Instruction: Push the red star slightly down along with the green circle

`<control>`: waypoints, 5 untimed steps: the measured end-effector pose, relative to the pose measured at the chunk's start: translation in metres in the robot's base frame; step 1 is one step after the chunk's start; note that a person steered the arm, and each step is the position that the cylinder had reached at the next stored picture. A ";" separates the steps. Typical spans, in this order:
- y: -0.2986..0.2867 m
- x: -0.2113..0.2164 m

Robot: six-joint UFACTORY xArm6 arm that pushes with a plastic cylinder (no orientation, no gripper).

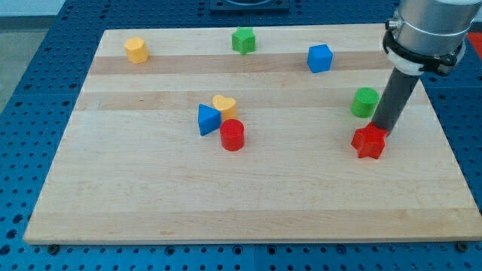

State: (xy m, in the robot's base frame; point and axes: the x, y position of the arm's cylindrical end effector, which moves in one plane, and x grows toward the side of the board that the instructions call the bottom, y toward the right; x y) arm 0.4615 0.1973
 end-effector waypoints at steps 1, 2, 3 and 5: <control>0.021 -0.028; 0.008 -0.021; -0.035 0.007; -0.113 0.013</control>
